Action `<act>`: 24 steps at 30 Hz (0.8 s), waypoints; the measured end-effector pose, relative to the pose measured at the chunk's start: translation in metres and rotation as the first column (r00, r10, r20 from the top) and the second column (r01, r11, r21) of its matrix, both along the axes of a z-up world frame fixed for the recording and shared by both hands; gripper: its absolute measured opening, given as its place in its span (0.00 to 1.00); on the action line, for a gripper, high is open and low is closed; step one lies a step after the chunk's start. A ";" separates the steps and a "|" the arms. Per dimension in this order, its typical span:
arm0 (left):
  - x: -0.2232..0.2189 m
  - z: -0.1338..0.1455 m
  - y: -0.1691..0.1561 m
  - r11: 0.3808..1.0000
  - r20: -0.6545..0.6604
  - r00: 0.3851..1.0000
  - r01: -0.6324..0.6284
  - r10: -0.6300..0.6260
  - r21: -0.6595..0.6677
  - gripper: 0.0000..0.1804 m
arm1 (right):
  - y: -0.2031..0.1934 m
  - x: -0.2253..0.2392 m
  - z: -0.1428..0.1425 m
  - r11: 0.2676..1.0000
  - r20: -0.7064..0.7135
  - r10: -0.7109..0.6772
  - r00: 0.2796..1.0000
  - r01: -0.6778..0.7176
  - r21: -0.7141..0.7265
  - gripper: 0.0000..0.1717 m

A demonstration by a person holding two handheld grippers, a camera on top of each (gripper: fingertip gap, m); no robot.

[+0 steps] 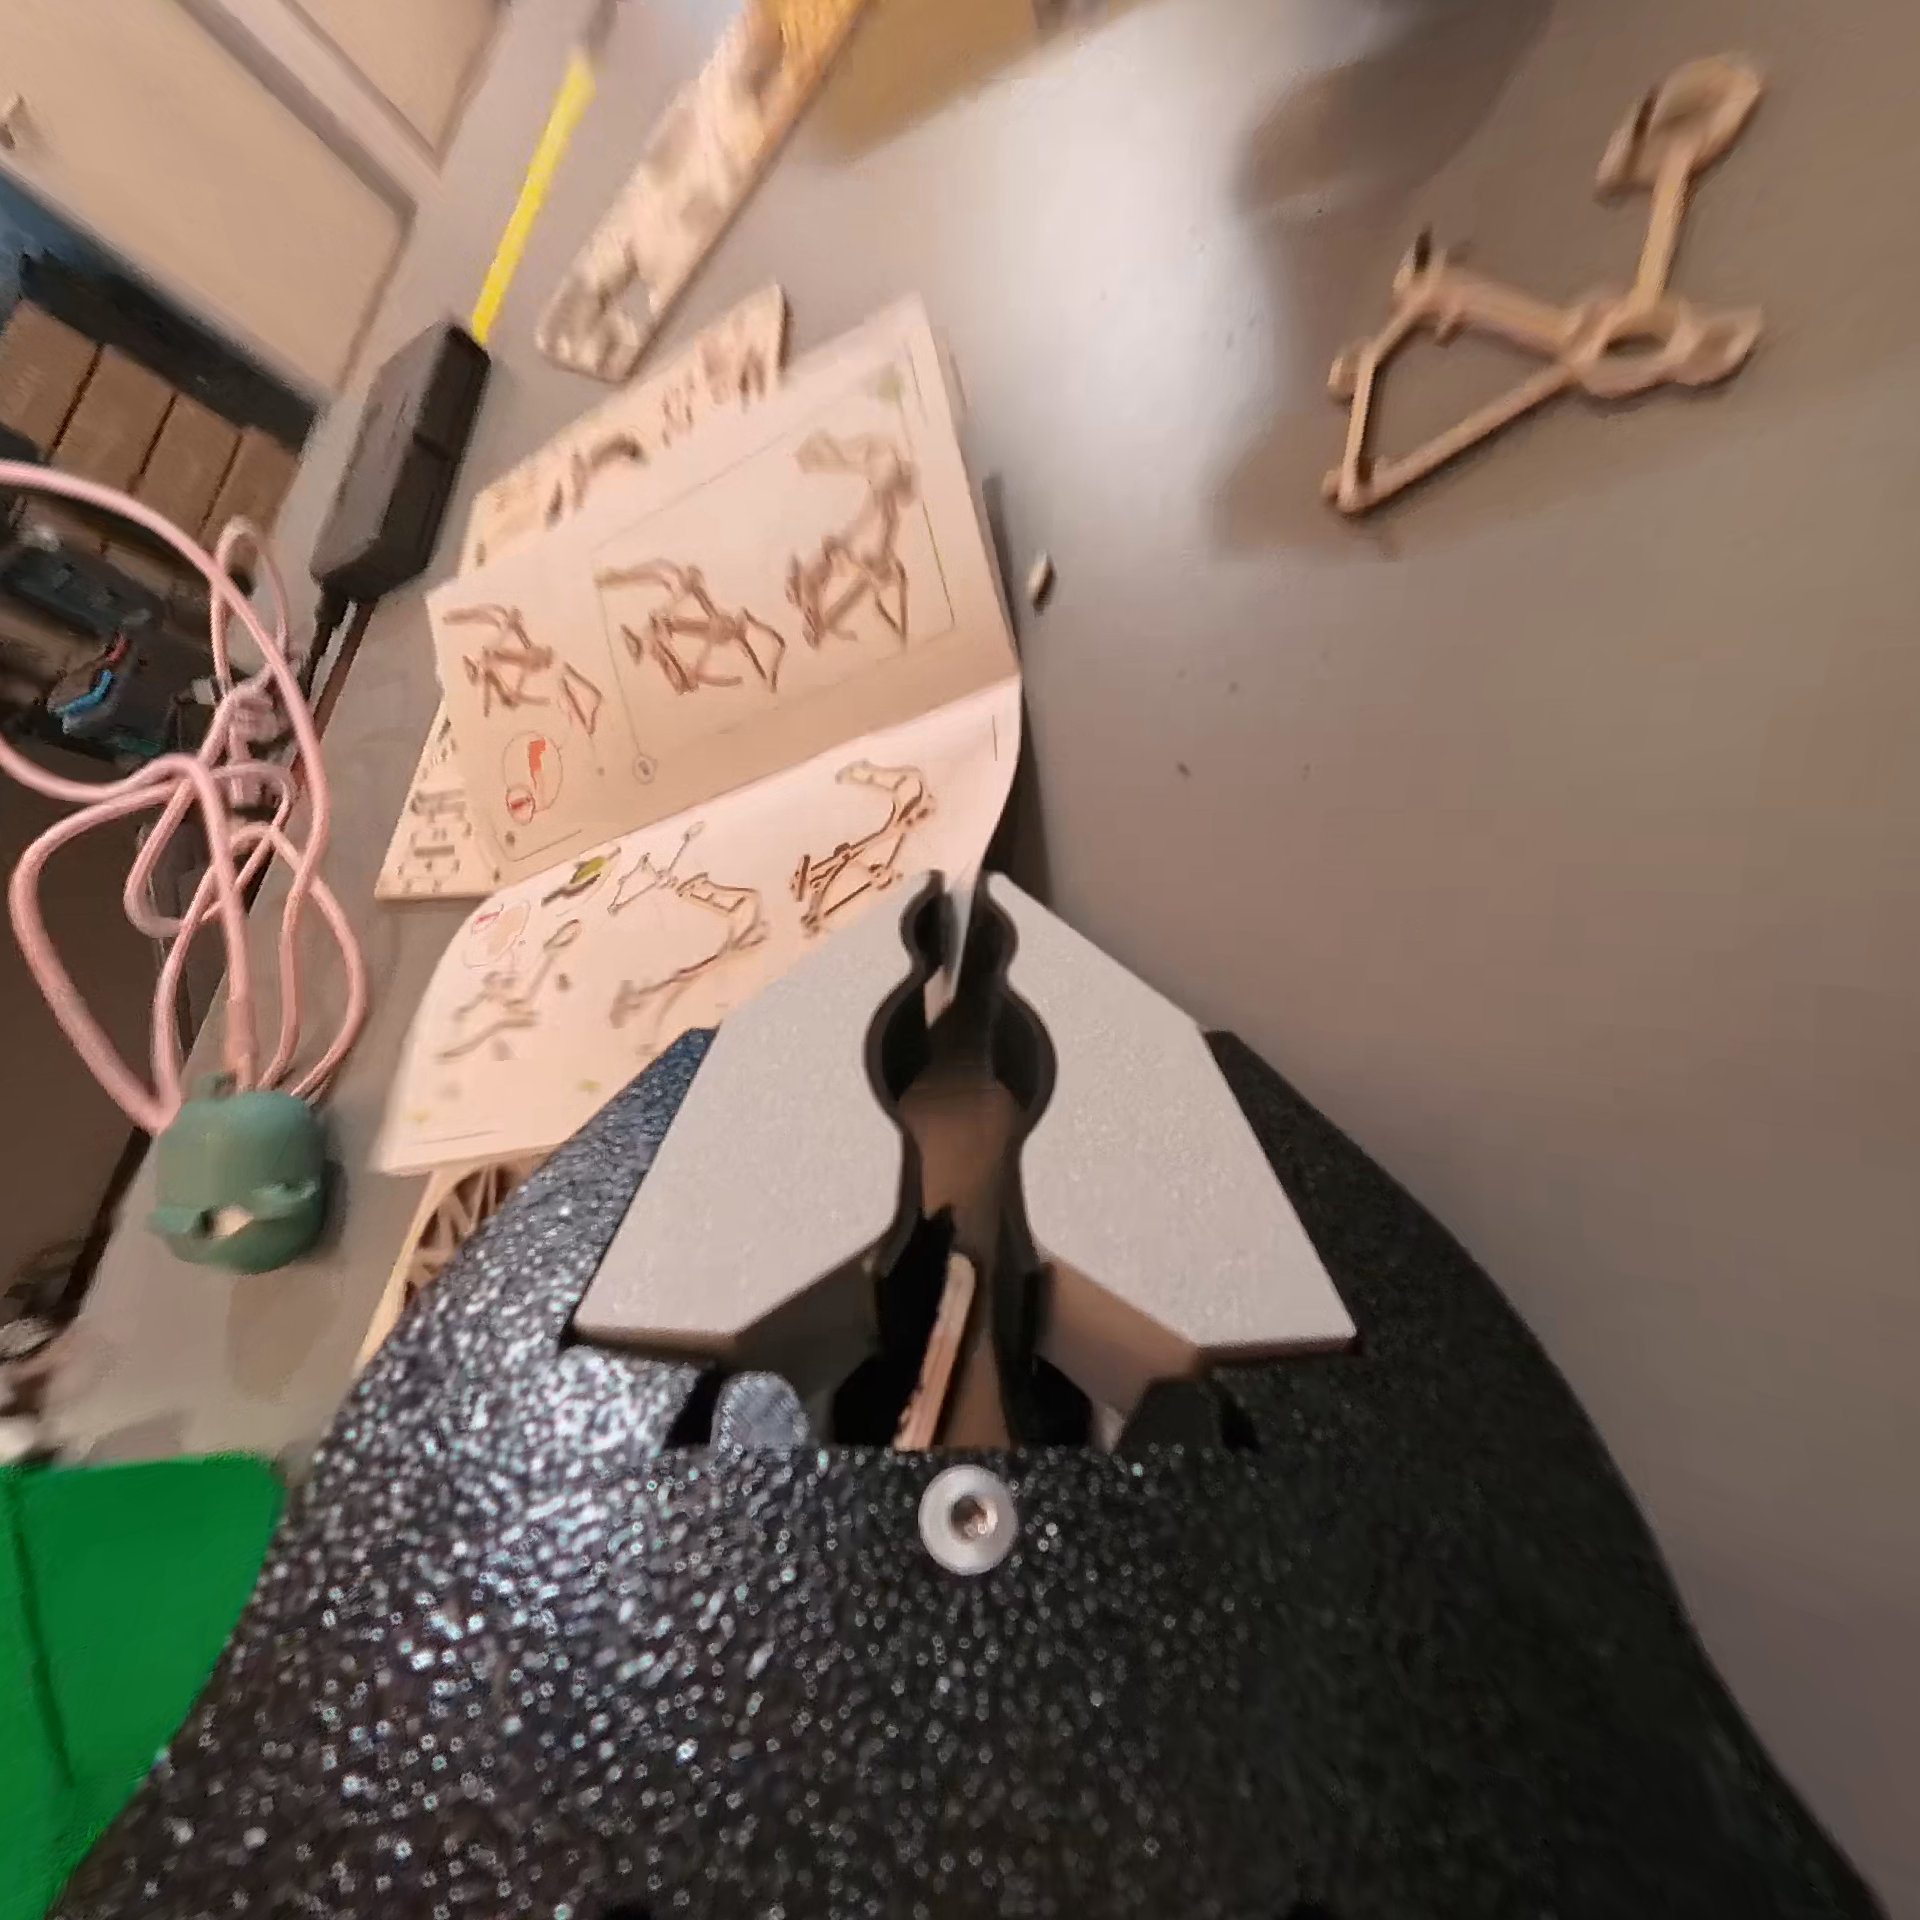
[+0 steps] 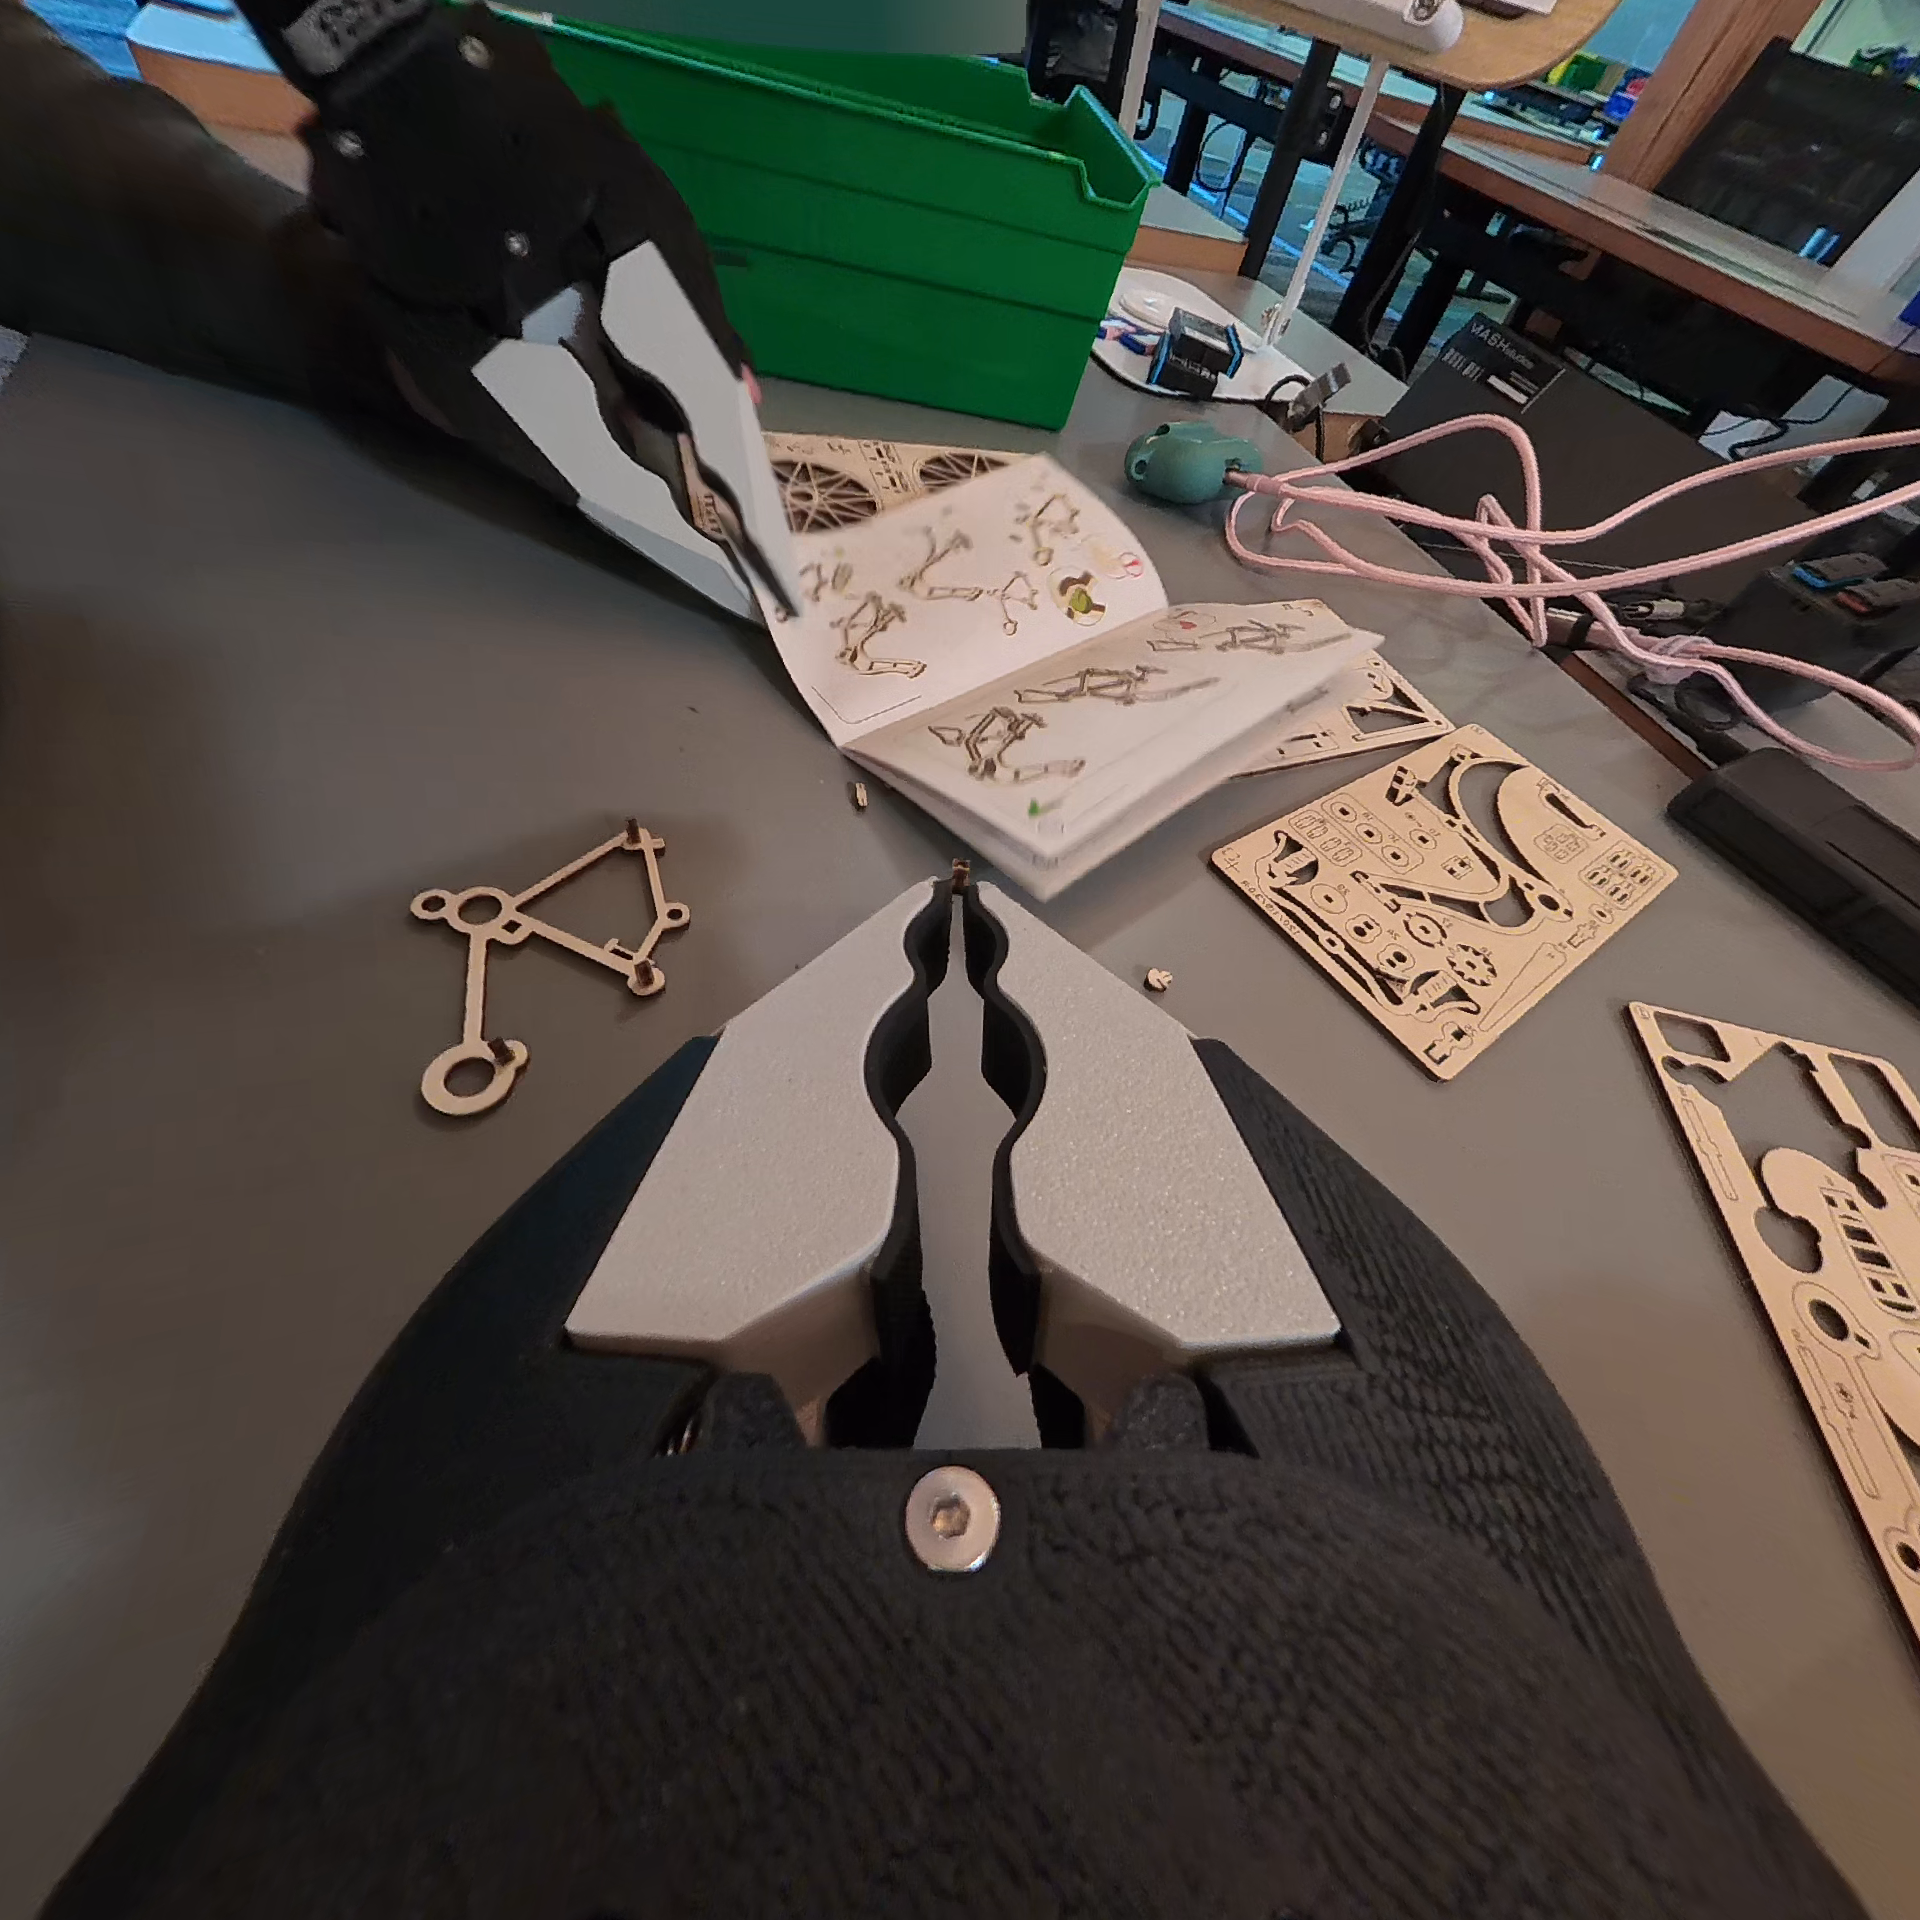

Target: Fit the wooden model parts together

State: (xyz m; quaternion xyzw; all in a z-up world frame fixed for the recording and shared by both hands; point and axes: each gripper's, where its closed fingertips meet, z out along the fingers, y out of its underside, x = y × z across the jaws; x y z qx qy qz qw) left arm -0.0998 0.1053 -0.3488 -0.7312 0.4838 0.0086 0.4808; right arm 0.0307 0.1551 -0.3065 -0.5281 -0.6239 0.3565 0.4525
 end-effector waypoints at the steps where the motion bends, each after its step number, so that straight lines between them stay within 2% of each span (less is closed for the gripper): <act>1: 0.000 0.004 0.001 1.000 0.055 0.998 0.008 -0.008 0.000 0.04 | -0.001 -0.001 0.000 1.000 -0.003 0.005 1.000 -0.005 -0.002 0.00; 4: 0.001 0.017 0.005 1.000 0.181 0.983 0.010 -0.006 -0.022 0.14 | -0.007 -0.003 0.000 0.999 0.000 0.033 0.999 -0.033 -0.005 0.00; 6: 0.007 0.031 0.001 0.998 0.219 0.974 0.053 -0.060 0.037 0.18 | -0.013 -0.004 -0.001 0.998 0.017 0.059 0.998 -0.059 0.002 0.00; 9: 0.027 0.051 -0.016 0.975 0.200 0.960 0.166 -0.194 0.148 0.19 | -0.023 -0.005 -0.003 0.993 0.052 0.106 0.993 -0.108 0.040 0.00; 11: 0.048 0.055 -0.032 0.952 0.160 0.945 0.259 -0.285 0.165 0.19 | -0.032 -0.004 -0.003 0.986 0.080 0.154 0.985 -0.158 0.046 0.00; 14: 0.080 0.043 -0.044 0.931 0.103 0.926 0.354 -0.362 0.086 0.21 | -0.048 -0.002 -0.006 0.970 0.136 0.233 0.963 -0.240 0.039 0.00; 16: 0.096 0.035 -0.043 0.932 0.106 0.928 0.361 -0.359 -0.006 0.27 | -0.056 -0.001 -0.011 0.958 0.188 0.274 0.943 -0.284 0.030 0.00; 20: 0.114 0.035 -0.041 0.917 0.211 0.912 0.380 -0.350 -0.119 0.33 | -0.073 0.000 -0.017 0.937 0.261 0.334 0.906 -0.348 0.008 0.00; 24: 0.123 0.038 -0.039 0.900 0.297 0.892 0.401 -0.342 -0.169 0.31 | -0.078 -0.004 -0.018 0.932 0.300 0.319 0.899 -0.355 0.074 0.00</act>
